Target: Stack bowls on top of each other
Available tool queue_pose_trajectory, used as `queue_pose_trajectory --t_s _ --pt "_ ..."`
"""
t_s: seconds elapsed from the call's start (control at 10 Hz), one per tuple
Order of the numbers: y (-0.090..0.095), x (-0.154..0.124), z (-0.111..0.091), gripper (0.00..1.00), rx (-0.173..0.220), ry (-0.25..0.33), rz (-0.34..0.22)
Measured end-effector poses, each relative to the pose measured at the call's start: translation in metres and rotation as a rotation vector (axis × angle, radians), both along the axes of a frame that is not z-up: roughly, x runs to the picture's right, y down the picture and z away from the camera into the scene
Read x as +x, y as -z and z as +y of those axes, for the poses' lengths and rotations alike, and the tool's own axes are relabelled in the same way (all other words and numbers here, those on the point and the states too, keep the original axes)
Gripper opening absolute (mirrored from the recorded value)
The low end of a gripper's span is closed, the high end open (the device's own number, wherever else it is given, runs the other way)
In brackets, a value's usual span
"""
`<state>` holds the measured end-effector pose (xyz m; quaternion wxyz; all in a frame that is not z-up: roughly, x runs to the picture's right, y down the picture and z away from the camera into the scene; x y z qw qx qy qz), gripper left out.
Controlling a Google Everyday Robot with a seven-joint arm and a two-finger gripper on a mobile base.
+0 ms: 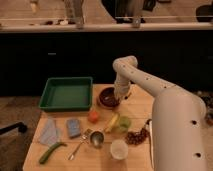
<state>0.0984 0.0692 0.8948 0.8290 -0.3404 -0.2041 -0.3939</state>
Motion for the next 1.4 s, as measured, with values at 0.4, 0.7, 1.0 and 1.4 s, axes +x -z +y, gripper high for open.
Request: queue_pose_trajectory --t_s 0.4,0.7,1.0,1.4 --pt "0.0001 0.0002 -0.0001 0.03 0.000 -0.001 0.000" --pt "0.0001 0.0000 -0.0002 0.03 0.000 -0.001 0.000" --pt "0.0001 0.0002 -0.0002 0.03 0.000 -0.001 0.000" --pt "0.0001 0.0001 -0.0002 0.35 0.000 -0.001 0.000"
